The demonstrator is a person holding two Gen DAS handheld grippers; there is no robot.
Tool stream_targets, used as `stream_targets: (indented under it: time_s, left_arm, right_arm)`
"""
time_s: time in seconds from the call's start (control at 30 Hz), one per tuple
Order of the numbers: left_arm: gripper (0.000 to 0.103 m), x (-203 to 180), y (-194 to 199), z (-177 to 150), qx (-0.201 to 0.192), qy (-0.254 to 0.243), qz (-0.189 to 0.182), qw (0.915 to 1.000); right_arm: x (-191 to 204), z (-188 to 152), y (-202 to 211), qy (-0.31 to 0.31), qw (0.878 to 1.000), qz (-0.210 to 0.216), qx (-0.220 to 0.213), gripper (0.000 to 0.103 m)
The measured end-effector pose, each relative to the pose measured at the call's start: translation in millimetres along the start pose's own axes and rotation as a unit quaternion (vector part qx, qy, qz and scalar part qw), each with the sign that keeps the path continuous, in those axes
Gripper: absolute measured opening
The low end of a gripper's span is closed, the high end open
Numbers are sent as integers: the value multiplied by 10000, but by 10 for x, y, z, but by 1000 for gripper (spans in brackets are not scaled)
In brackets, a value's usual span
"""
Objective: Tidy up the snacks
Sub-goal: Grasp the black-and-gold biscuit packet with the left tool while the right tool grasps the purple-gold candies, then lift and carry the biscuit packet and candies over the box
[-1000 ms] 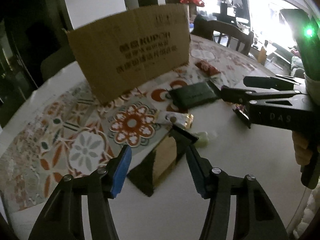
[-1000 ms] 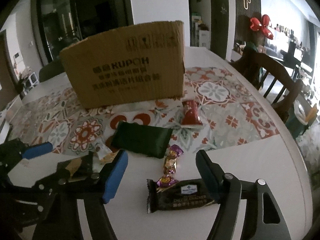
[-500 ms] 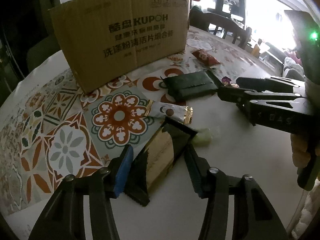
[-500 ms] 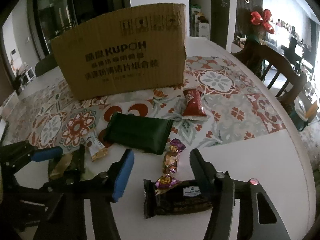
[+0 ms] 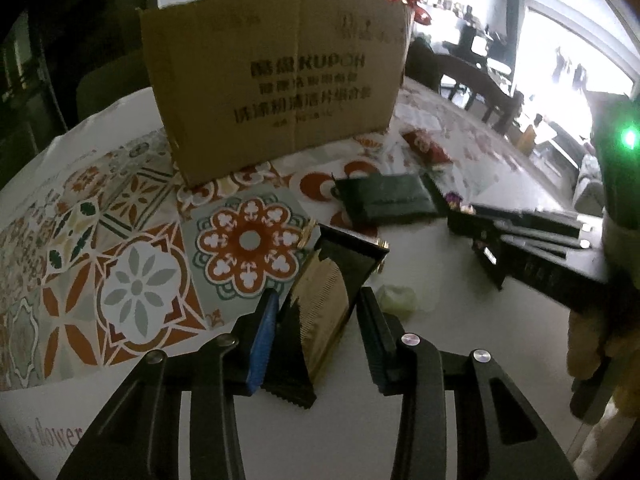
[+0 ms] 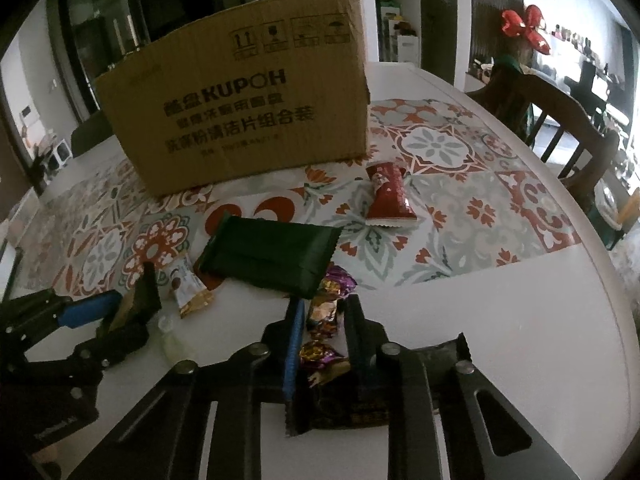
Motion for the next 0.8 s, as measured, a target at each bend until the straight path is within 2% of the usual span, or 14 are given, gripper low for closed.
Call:
stream_targets:
  time_s: [0.4, 0.8]
  left_arm:
    - [39, -126, 57, 250, -200, 704, 26, 9973]
    - [39, -241, 345, 480, -615, 584, 322, 9959]
  right_arm:
    - [-51, 35, 119, -232, 9994, 201, -136, 19]
    - [-59, 247, 417, -119, 9973, 391, -608, 19]
Point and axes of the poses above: each gripper's, at about its wrist camera, not at the fingertips, and y roughly against the way its jaws point, x to its left, z to its top, the point moved 5 cm from there along -y, roughly the way its jaws point, and after that the axes turned 14 degrees about -x, right-handed, at the moved point
